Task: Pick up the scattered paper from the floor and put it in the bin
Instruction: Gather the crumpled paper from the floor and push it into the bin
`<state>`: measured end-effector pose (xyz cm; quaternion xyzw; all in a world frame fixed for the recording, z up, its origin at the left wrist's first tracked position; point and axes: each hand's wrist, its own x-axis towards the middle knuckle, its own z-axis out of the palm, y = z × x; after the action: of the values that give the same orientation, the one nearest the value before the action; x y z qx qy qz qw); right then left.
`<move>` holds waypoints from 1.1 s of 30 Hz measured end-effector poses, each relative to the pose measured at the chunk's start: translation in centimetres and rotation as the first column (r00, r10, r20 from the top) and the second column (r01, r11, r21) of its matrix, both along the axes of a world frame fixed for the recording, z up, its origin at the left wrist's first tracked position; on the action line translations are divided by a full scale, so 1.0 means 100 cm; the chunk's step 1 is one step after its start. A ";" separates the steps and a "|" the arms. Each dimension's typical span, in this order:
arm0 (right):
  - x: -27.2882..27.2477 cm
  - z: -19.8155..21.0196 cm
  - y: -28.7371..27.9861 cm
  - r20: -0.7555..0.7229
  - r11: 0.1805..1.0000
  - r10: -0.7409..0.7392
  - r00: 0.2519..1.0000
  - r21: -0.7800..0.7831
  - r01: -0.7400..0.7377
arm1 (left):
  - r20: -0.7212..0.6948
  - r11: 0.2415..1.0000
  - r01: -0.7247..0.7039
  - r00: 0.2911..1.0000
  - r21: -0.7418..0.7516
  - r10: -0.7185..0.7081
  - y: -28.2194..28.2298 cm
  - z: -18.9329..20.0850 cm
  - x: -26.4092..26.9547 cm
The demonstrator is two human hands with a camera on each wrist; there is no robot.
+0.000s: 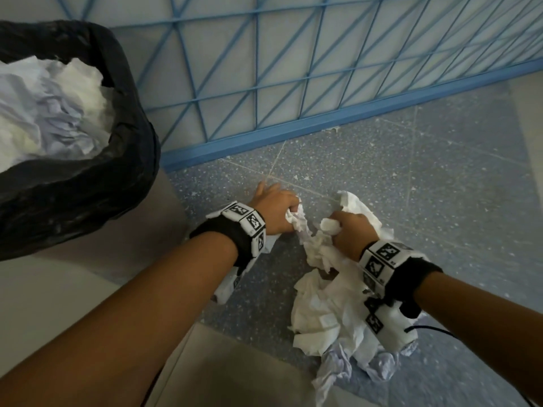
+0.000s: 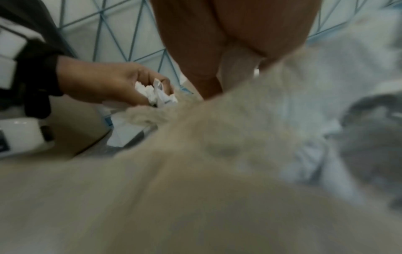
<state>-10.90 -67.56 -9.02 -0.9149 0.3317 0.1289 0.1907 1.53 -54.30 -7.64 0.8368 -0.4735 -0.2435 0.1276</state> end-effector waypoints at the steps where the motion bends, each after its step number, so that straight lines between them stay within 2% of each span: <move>1: -0.002 -0.004 0.002 -0.014 0.999 0.037 0.999 0.019 -0.037 | -0.052 1.000 -0.007 0.999 0.002 0.007 -0.002 -0.002 -0.002; 4: -0.005 -0.006 0.005 0.025 0.993 0.117 0.993 0.003 -0.117 | -0.071 1.000 -0.012 0.997 -0.003 0.011 0.002 -0.006 -0.012; 6: -0.005 -0.001 0.000 0.096 0.995 0.098 0.990 -0.002 -0.099 | -0.049 1.000 -0.011 0.999 -0.020 0.010 0.010 -0.009 -0.017; 9: -0.005 0.007 -0.018 0.200 0.979 0.107 0.974 -0.191 -0.068 | -0.046 0.998 -0.027 0.999 -0.054 0.024 0.024 -0.008 -0.015; 12: -0.002 0.007 -0.032 0.162 0.952 0.103 0.982 -0.302 -0.050 | -0.034 0.995 -0.075 0.997 -0.062 0.073 0.039 -0.001 -0.015; 14: 0.005 0.006 -0.031 0.128 0.975 0.020 0.992 -0.224 0.009 | -0.035 0.993 -0.104 0.994 -0.056 0.102 0.048 0.007 -0.018; 17: 0.020 0.004 -0.030 0.000 0.995 -0.087 0.996 -0.056 0.086 | -0.036 0.990 -0.119 0.993 -0.075 0.117 0.060 0.013 -0.023; 22: 0.032 0.019 -0.020 -0.021 0.992 -0.104 0.994 -0.072 0.103 | -0.044 0.979 -0.153 0.988 -0.135 0.148 0.081 0.027 -0.034; 25: 0.044 0.047 0.002 0.115 0.999 -0.005 0.993 -0.041 0.010 | -0.047 0.962 -0.174 0.985 -0.210 0.168 0.093 0.050 -0.048; 28: 0.064 0.095 0.029 0.319 0.996 0.091 0.943 -0.014 -0.091 | -0.013 0.932 -0.138 0.990 -0.334 0.142 0.108 0.084 -0.058; 30: 0.077 0.130 0.053 0.446 0.989 0.132 0.885 0.002 -0.149 | 0.034 0.896 -0.121 0.988 -0.427 0.150 0.124 0.118 -0.059; 33: 0.091 0.181 0.097 0.668 0.973 0.128 0.733 0.058 -0.222 | 0.062 0.798 -0.135 0.975 -0.588 0.211 0.158 0.179 -0.053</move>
<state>-1.79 -57.81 9.12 -0.9134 0.1460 -0.1631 0.3432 -3.76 -38.46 10.28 0.8113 -0.4534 -0.0223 0.3685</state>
